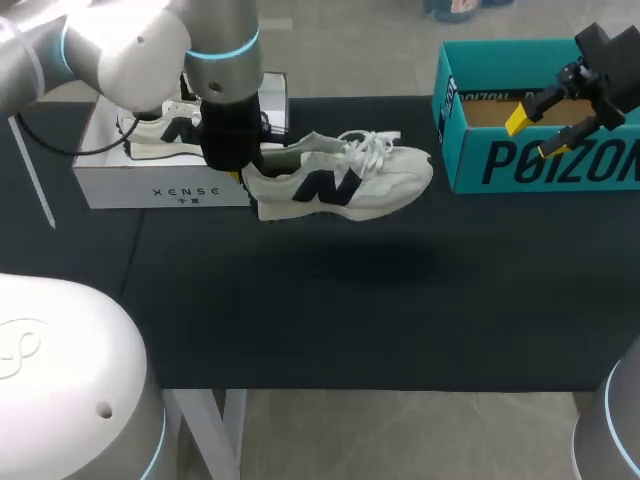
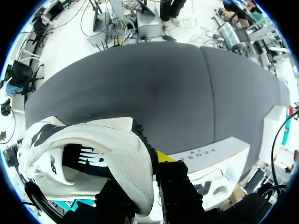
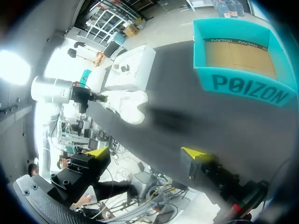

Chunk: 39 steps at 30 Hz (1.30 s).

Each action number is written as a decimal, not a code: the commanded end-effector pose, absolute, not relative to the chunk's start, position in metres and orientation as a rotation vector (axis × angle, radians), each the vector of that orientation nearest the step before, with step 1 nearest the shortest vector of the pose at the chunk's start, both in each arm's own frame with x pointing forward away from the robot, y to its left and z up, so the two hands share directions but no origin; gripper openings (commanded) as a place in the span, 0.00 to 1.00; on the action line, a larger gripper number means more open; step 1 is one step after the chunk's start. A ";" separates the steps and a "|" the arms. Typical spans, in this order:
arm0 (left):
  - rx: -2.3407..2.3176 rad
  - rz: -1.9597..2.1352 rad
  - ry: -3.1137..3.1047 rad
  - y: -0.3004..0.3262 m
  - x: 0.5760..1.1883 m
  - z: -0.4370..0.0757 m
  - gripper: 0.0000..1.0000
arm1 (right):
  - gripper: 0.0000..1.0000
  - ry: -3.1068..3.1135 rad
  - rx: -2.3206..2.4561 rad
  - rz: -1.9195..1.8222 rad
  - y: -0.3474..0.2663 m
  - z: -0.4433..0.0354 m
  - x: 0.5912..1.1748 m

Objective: Take the shoe out of the shoebox, open the shoe tongue, remove and reinsert the insole, then place the shoe into the shoebox

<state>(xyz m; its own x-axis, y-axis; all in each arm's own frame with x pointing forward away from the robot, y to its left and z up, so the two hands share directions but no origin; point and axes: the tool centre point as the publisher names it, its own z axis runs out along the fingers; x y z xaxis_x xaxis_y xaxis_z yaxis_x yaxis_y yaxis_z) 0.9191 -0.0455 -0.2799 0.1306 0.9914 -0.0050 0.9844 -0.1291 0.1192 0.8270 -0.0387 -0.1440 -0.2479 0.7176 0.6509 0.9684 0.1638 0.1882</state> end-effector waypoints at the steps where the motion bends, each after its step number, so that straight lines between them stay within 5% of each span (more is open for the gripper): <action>1: 2.270 0.163 1.962 -0.055 0.915 -0.314 0.00 | 1.00 -2.036 -1.598 -0.817 -0.038 -0.145 0.828; 39: 2.385 0.099 2.048 -0.092 0.847 -0.407 0.00 | 1.00 -2.036 -1.598 -0.817 -0.038 -0.145 0.828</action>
